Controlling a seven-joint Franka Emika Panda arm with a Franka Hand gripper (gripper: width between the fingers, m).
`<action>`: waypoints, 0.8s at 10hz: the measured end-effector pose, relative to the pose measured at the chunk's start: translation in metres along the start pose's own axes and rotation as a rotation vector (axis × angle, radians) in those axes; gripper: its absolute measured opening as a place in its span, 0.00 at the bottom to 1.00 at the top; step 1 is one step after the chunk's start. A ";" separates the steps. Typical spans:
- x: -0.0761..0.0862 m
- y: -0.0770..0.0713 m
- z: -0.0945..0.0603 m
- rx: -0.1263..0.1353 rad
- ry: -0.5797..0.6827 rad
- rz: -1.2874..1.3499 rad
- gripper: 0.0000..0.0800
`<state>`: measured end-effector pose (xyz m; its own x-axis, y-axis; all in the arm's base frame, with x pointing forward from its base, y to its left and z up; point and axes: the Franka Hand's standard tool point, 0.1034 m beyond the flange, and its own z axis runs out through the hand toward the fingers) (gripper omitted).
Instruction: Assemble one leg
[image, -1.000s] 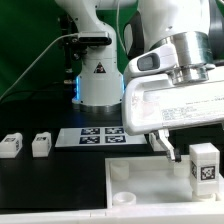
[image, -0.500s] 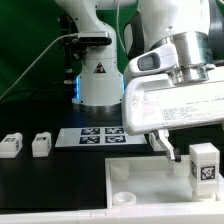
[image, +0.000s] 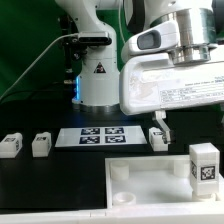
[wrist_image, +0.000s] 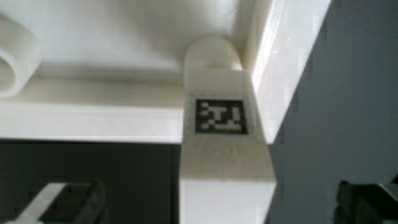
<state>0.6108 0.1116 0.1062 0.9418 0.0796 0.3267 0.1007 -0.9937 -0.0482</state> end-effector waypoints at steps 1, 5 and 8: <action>0.000 0.000 0.000 0.000 0.000 0.000 0.81; 0.000 0.000 0.000 0.000 0.000 0.000 0.81; 0.000 0.000 0.000 0.000 0.000 0.000 0.81</action>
Offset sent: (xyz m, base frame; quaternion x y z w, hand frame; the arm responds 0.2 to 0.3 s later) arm 0.0290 0.0048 -0.0022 0.0036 -0.1717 0.0265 0.9848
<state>0.6108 0.1116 0.1062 0.9418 0.0796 0.3267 0.1007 -0.9937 -0.0482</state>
